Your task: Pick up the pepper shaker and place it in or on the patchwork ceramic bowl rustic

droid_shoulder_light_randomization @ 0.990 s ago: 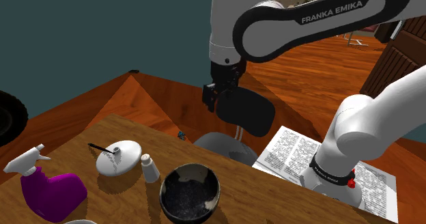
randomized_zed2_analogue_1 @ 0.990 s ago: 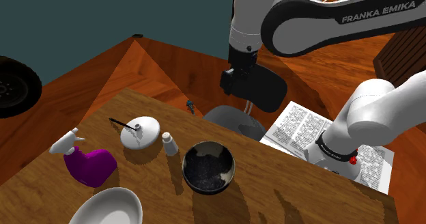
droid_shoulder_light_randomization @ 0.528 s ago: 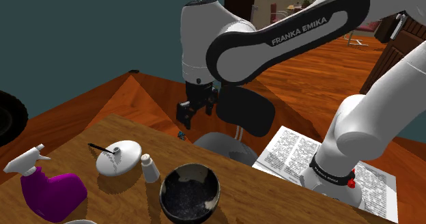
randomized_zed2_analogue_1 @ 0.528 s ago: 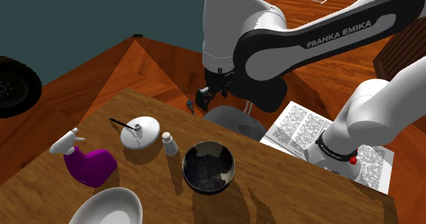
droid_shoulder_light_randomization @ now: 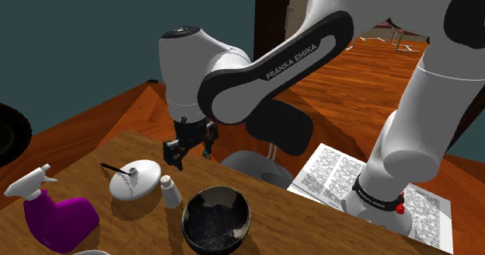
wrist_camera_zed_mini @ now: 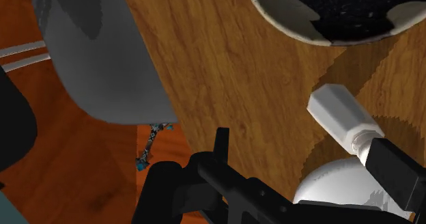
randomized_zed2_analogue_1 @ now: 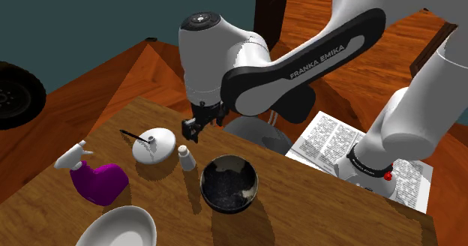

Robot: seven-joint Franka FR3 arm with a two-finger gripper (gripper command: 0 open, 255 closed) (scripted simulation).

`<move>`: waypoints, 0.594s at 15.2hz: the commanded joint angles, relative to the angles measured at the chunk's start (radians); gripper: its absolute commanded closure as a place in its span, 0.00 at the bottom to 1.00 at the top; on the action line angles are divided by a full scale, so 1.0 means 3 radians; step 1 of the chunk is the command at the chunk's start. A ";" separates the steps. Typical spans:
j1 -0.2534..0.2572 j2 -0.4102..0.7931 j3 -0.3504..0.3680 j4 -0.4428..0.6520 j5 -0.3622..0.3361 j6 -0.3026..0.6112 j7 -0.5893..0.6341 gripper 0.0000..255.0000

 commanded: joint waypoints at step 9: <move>0.0419 0.1066 -0.0066 0.0787 -0.0750 0.0080 0.0755 0.00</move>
